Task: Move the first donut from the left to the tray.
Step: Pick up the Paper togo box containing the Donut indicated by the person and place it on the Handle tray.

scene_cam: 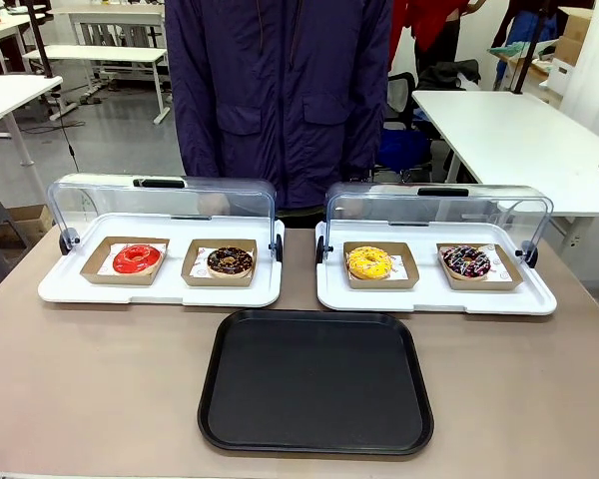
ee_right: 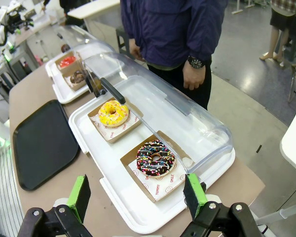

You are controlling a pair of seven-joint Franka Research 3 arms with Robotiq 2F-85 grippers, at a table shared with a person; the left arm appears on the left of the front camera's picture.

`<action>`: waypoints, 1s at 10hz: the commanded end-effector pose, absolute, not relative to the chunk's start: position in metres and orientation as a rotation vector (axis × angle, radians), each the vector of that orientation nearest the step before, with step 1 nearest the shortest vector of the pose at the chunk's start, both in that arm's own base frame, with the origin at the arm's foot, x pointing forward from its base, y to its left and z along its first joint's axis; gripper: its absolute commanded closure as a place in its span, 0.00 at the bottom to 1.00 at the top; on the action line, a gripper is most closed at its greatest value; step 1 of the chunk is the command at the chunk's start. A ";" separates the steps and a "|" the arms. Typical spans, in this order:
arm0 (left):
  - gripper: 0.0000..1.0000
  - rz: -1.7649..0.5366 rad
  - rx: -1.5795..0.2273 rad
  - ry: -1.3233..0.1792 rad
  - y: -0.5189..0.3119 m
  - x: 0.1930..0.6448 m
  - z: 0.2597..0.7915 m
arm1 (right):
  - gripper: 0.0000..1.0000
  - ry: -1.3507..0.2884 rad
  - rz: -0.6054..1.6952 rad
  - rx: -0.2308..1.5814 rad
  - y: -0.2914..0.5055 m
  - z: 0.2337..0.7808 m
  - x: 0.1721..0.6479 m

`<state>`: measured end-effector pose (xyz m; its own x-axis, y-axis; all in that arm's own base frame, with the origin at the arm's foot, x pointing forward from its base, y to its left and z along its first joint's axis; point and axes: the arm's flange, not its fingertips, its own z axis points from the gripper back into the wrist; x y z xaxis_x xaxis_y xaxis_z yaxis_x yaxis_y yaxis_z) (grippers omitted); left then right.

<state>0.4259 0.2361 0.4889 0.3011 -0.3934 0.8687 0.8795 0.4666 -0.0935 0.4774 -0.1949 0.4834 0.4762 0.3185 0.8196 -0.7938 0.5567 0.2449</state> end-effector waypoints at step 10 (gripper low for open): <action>0.00 -0.923 -0.644 -0.906 0.235 0.426 0.491 | 0.00 -0.810 0.752 0.680 -0.194 0.486 0.477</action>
<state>0.4259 0.2361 0.4889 0.3011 -0.3934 0.8687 0.8795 0.4666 -0.0935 0.4774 -0.1949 0.4834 0.4762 0.3185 0.8196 -0.7938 0.5567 0.2449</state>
